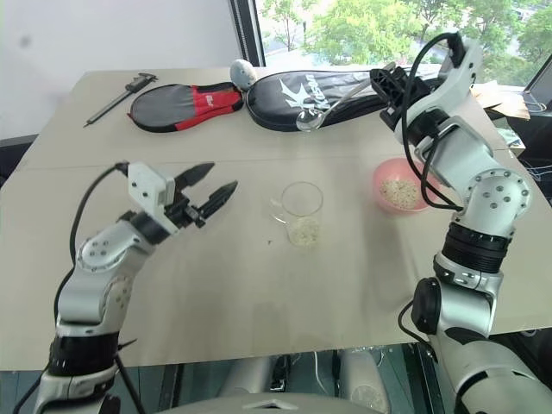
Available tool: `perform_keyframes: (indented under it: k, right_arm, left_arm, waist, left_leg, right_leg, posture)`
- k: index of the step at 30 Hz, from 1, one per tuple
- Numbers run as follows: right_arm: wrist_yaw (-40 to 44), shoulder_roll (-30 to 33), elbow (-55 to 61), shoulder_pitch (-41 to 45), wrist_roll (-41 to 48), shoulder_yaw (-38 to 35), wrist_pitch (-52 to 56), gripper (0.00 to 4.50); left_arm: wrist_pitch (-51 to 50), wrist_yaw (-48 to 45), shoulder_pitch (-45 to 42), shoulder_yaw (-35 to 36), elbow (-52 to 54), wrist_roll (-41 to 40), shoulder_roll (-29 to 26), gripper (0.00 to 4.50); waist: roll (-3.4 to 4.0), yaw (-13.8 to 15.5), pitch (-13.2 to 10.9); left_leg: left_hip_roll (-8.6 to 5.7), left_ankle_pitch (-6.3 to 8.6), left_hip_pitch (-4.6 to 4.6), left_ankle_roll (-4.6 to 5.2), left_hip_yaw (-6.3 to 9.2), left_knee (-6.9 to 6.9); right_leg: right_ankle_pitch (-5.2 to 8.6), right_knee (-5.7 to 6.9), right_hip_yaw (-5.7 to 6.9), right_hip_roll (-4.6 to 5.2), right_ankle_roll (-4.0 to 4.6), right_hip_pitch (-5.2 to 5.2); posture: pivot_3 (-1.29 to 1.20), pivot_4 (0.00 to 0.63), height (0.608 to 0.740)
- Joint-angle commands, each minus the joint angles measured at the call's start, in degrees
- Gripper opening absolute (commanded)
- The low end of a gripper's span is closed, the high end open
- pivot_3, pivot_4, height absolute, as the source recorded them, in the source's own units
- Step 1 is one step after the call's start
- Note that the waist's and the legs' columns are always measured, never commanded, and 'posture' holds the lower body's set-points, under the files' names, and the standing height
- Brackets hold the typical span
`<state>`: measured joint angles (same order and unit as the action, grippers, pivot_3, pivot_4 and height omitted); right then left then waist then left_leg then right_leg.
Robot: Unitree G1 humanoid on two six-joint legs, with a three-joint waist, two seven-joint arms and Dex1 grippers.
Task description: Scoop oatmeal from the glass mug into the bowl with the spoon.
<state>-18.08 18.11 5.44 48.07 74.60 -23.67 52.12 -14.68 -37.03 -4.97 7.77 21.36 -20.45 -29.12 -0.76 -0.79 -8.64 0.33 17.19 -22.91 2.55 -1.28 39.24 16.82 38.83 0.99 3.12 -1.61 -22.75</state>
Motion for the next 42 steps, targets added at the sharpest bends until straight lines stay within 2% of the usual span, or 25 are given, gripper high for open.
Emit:
perform_keyframes:
  k: [1, 11, 20, 26, 32, 33, 38, 42]
  right_arm:
    - [-2.86, 2.7, 0.79, -0.29, 3.02, -4.22, -1.0, 0.0]
    - [-8.81, 6.97, 3.41, -3.27, 6.74, -5.93, -0.6, 0.0]
    - [-11.82, 8.69, 5.61, -4.44, 9.24, -5.87, -2.06, 0.0]
    - [-12.49, 10.07, 6.25, -5.31, 9.79, -5.35, -2.68, 0.0]
    - [-13.0, 10.58, 7.03, -6.26, 10.62, -5.07, -3.19, 0.0]
    - [-12.83, 10.81, 7.08, -6.28, 10.79, -4.93, -3.12, 0.0]
    - [-9.33, 13.14, 7.67, -6.29, 11.24, -3.22, -1.62, 0.0]
    - [0.15, 17.49, 10.65, -4.8, 15.35, -0.36, 2.24, 0.0]
  left_arm:
    - [2.21, -0.72, 1.86, -3.79, 3.51, 1.43, 0.58, 2.94]
    - [7.17, -2.35, -1.53, -11.25, -4.41, 5.46, 3.43, 2.94]
    - [12.34, -2.84, -7.76, -13.5, -14.15, 8.2, 6.48, 2.94]
    - [13.83, -2.85, -11.33, -12.37, -18.71, 8.05, 8.19, 2.94]
    - [14.93, -3.34, -11.85, -12.99, -19.86, 8.1, 8.99, 0.31]
    - [15.01, -3.32, -11.84, -13.16, -19.88, 8.17, 9.11, 0.05]
    - [15.34, -3.16, -12.34, -13.59, -20.63, 8.78, 9.76, 0.05]
    - [14.75, -1.97, -14.85, -13.53, -22.32, 9.32, 10.91, 0.05]
  waist:
    - [0.02, 0.29, -0.01]
    - [0.15, 0.01, -0.05]
    - [0.16, 0.13, -0.06]
    - [0.16, 0.14, -0.06]
    - [0.16, 0.12, -0.06]
    - [0.16, 0.14, -0.05]
    - [0.18, 0.15, -0.05]
    - [0.2, 0.22, -0.06]
  left_leg:
    - [0.0, 0.0, 0.01, 0.0, 0.0, 0.01]
    - [0.02, 0.0, 0.05, 0.01, -0.06, 0.01]
    - [0.02, 0.0, 0.02, 0.03, -0.06, 0.01]
    - [0.02, 0.0, 0.01, 0.03, -0.07, 0.02]
    - [0.03, 0.0, 0.01, 0.03, -0.07, 0.01]
    - [0.03, 0.0, 0.01, 0.03, -0.07, 0.01]
    - [0.03, -0.01, 0.02, 0.04, -0.08, 0.02]
    - [0.03, -0.01, 0.02, 0.05, -0.07, 0.02]
  right_leg:
    - [0.0, 0.01, 0.0, 0.0, 0.0, 0.0]
    - [0.0, 0.07, -0.05, -0.03, 0.0, 0.01]
    - [0.0, 0.04, -0.05, -0.02, 0.0, 0.01]
    - [-0.01, 0.04, -0.05, -0.02, 0.0, 0.01]
    - [-0.01, 0.03, -0.06, -0.02, 0.0, 0.0]
    - [-0.01, 0.03, -0.06, -0.02, 0.0, 0.0]
    - [-0.01, 0.05, -0.06, -0.02, 0.0, 0.01]
    - [-0.01, 0.04, -0.06, -0.02, 0.0, 0.01]
  posture:
    - [0.0, 0.15, 0.74]
    - [0.0, 0.15, 0.74]
    - [0.0, 0.15, 0.74]
    - [0.0, 0.15, 0.74]
    - [0.0, 0.15, 0.74]
    - [0.0, 0.15, 0.74]
    - [0.0, 0.15, 0.74]
    - [0.0, 0.15, 0.74]
